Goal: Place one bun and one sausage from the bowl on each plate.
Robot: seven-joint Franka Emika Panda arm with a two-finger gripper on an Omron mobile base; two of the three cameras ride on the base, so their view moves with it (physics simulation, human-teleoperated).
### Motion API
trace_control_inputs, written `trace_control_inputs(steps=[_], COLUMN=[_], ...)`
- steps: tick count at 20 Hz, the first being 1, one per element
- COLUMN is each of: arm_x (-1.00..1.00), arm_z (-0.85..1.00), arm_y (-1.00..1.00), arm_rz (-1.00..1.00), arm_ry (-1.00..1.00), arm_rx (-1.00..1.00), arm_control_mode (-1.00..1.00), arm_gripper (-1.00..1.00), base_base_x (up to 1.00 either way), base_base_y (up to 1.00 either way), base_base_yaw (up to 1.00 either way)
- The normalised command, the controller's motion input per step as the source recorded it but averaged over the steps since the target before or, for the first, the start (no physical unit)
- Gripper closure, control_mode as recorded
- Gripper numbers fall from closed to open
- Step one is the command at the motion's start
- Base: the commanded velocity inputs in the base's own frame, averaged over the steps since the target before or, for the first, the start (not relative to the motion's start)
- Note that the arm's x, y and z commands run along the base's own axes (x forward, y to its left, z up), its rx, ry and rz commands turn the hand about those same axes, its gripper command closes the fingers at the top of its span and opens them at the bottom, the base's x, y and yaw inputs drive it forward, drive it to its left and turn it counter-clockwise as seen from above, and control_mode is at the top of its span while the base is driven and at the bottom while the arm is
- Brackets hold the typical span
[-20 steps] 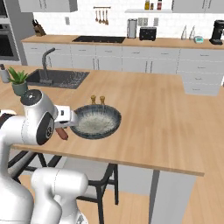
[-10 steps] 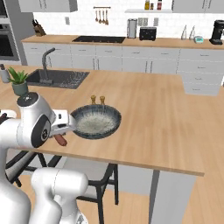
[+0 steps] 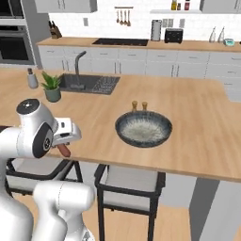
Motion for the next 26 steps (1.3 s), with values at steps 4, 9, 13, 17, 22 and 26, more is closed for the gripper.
trace_control_inputs(steps=[4, 9, 13, 17, 22, 26], arm_x=[0.0, 0.0, 0.0, 0.0, 0.0, 0.0], arm_z=[0.0, 0.0, 0.0, 0.0, 0.0, 0.0], arm_y=[0.0, 0.0, 0.0, 0.0, 0.0, 0.0], arm_rz=[0.0, 0.0, 0.0, 0.0, 0.0, 0.0], arm_ry=[0.0, 0.0, 0.0, 0.0, 0.0, 0.0], arm_rx=[0.0, 0.0, 0.0, 0.0, 0.0, 0.0], arm_control_mode=[1.0, 1.0, 1.0, 1.0, 1.0, 1.0], arm_gripper=[1.0, 1.0, 1.0, 1.0, 1.0, 1.0], base_base_x=[-0.22, 0.0, 0.0, 0.0, 0.0, 0.0], base_base_y=[1.0, 1.0, 1.0, 1.0, 1.0, 1.0], base_base_yaw=[-0.09, -0.09, -0.06, -0.06, -0.06, -0.02])
